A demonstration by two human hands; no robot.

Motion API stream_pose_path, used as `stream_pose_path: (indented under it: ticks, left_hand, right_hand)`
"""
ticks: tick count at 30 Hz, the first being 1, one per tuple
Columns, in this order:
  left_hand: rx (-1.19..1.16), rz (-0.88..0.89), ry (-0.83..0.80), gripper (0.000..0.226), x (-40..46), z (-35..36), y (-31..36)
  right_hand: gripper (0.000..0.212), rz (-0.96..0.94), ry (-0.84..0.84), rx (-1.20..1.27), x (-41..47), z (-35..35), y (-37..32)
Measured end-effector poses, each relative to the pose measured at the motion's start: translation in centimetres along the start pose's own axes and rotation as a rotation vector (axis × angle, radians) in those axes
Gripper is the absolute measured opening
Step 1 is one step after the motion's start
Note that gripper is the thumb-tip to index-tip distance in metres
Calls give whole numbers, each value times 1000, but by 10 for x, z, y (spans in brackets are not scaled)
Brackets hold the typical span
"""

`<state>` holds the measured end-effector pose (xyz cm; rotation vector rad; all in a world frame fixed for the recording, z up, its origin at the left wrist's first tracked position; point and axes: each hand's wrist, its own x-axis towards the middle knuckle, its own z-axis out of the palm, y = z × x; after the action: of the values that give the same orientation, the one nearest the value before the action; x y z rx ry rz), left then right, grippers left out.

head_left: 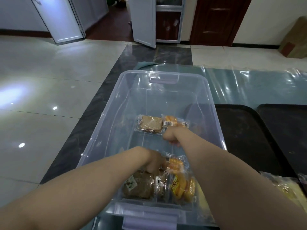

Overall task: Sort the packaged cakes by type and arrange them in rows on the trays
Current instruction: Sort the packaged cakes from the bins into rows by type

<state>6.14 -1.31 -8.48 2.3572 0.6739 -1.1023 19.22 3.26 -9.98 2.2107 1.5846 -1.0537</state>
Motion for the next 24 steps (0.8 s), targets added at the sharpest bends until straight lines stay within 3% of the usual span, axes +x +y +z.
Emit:
stream_pose_path:
  ticks: [6,10,19,24]
  left_hand:
    - [51,14,-26,50,4,-3,-7]
    - [56,6,-49,51,4,-6,-8]
    - [-108,-19,-3,42,1,-6,-15]
    - [-76,-5,-17,37,2,-8,-12]
  right_hand:
    - [9,65,66,480,37,21,-3]
    - [19,70,81,666,45,25,-5]
    - [14,80,44,867,58,34,-9]
    - [13,57,2,812,59,32,-15]
